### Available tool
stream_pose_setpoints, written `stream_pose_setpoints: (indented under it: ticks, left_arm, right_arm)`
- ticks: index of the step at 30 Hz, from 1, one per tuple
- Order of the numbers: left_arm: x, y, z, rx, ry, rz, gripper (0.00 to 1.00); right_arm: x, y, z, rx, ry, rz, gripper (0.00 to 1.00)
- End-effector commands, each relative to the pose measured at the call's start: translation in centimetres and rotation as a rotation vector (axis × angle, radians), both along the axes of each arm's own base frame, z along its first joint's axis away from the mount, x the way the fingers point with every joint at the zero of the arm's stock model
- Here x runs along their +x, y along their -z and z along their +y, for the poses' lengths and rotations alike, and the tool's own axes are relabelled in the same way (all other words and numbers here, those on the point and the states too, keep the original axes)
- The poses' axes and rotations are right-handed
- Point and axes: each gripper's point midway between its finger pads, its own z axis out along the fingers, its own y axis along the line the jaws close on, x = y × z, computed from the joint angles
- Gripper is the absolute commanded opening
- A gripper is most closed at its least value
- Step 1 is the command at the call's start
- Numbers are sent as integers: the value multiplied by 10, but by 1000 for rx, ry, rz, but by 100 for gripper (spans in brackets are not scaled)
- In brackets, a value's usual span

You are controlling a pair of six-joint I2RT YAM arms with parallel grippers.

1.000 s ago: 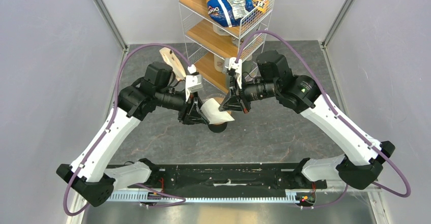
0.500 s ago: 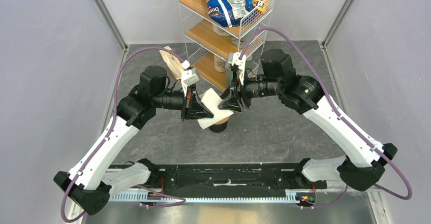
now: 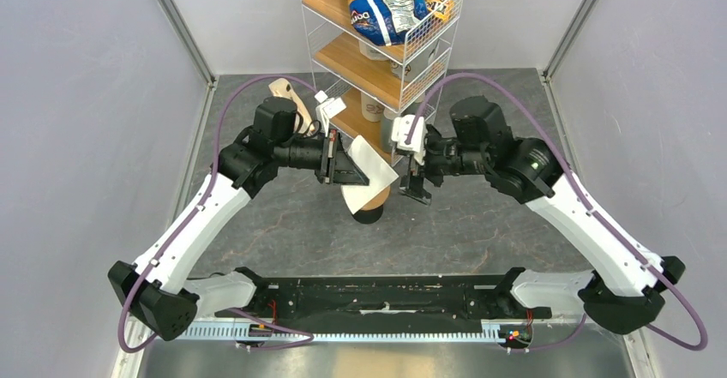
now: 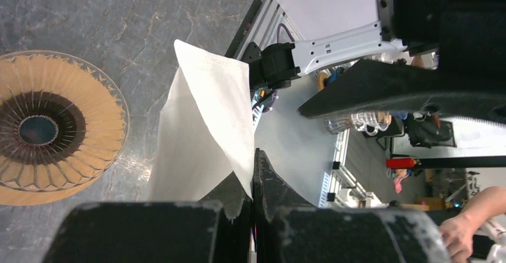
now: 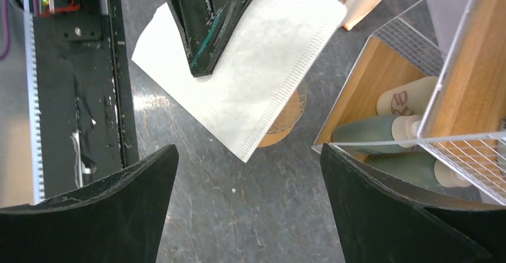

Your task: Place the coffee filter in the dripper

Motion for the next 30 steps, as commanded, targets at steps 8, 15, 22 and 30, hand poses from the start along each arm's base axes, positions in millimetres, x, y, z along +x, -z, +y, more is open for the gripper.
stream_pose_setpoints:
  ticks: [8, 15, 22, 30]
  left_arm:
    - [-3, -36, -2, -63, -7, 5, 2]
    - [-3, -31, -1, -55, -15, 15, 2]
    - [-2, -40, -3, -79, -15, 15, 2]
    - [-2, -38, -3, -77, -14, 11, 3]
  right_arm:
    - [6, 17, 16, -107, -104, -45, 91]
    - [7, 15, 27, -105, -121, -45, 82]
    - [4, 22, 30, -137, -156, -63, 67]
    - [0, 22, 29, -146, -173, -76, 45]
